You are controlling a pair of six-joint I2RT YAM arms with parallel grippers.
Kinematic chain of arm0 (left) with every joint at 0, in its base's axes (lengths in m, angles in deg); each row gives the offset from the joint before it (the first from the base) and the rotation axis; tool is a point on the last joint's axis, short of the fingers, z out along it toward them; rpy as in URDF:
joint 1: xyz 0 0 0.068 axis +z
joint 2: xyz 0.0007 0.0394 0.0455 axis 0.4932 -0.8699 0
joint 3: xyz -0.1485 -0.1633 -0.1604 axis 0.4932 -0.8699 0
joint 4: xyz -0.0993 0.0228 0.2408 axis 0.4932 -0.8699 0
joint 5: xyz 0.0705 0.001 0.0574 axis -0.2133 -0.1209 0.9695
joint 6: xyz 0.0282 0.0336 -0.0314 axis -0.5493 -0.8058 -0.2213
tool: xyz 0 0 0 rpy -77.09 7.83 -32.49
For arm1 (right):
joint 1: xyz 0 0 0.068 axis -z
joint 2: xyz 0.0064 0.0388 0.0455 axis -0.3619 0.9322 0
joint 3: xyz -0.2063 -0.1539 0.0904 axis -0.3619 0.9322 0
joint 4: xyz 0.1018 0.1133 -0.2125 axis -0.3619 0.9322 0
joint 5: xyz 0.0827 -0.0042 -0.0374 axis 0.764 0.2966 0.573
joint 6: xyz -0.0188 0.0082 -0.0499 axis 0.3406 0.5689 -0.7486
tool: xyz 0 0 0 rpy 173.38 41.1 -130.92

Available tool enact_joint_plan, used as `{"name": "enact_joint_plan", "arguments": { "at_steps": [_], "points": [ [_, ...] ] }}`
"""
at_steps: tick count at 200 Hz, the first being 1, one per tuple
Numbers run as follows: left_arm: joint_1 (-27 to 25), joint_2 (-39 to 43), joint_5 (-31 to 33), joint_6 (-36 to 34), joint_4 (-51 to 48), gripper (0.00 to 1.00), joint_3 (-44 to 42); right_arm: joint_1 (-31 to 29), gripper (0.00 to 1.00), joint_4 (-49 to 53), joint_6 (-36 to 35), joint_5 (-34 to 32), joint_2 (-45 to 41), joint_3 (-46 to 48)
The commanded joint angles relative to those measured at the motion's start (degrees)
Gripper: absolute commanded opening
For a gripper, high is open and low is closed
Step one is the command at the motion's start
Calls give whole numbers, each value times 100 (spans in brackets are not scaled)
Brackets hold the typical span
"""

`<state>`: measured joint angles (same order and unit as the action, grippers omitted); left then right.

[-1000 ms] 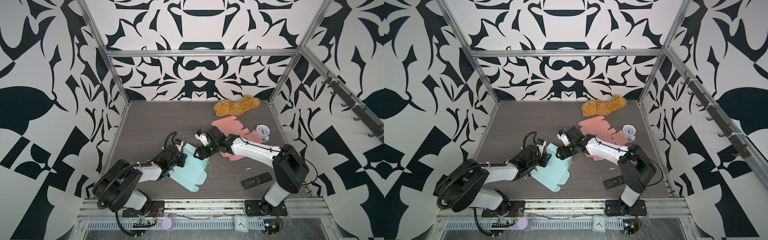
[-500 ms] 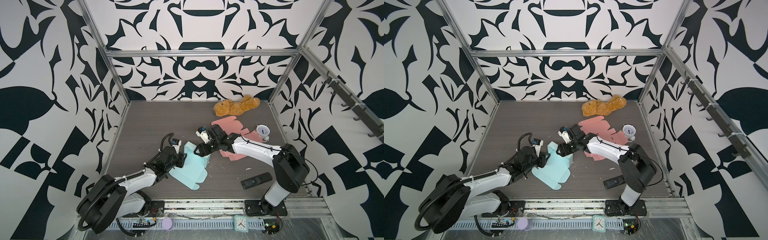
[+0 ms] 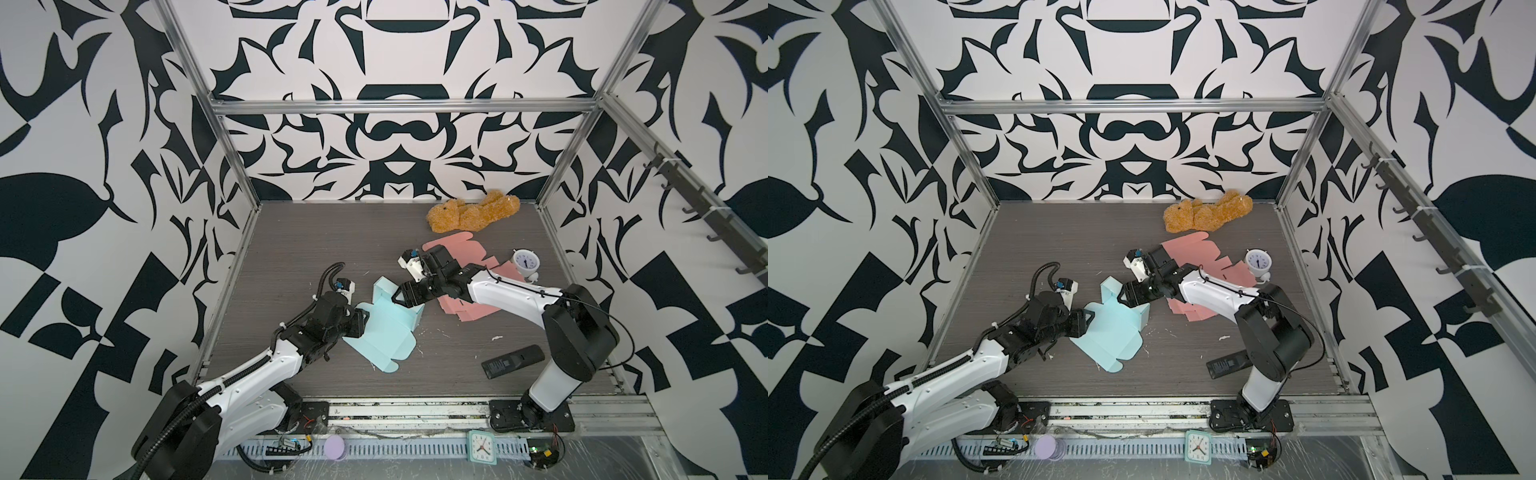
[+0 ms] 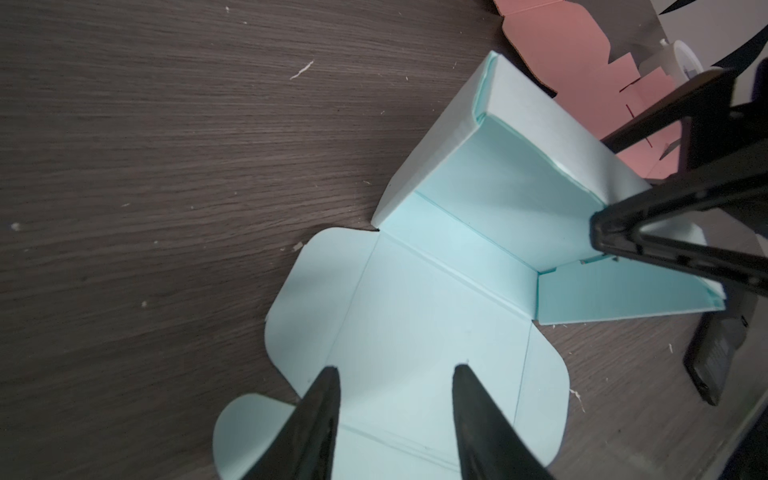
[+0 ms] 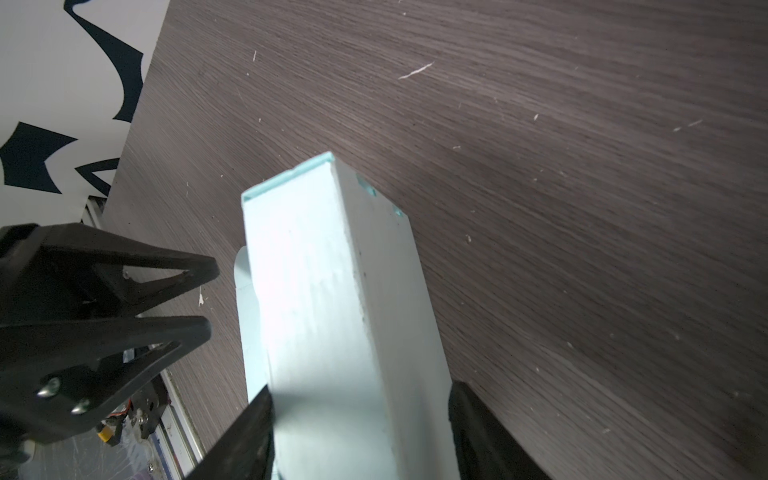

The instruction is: Fold the paper box

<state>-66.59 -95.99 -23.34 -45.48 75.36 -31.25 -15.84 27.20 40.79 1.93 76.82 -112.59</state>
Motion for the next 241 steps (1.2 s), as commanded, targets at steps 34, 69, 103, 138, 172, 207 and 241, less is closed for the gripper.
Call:
{"name": "enact_joint_plan", "arguments": {
  "at_steps": [34, 69, 103, 138, 172, 207, 241],
  "points": [
    [-14, 92, -29, 470, -1469, 48, 553, 281, 65, -344, 158, 314, 73, 189],
    [10, 349, -76, 624, -1843, 51, 630, 488, 64, -671, 358, 643, 120, 325],
    [237, 446, -431, 870, -1927, 53, 517, 702, 63, -1101, 655, 1096, 237, 444],
    [503, 685, -862, 1109, -1773, 57, 307, 861, 62, -1390, 802, 1289, 296, 570],
    [704, 652, -1191, 1307, -1451, 63, 173, 1091, 62, -1742, 1022, 1552, 386, 718],
    [756, 318, -1354, 1514, -1035, 63, 130, 1228, 61, -1922, 1110, 1709, 480, 767],
    [772, 24, -1460, 1893, -429, 65, -42, 1298, 61, -1965, 1091, 1761, 468, 766]
  ]
}}
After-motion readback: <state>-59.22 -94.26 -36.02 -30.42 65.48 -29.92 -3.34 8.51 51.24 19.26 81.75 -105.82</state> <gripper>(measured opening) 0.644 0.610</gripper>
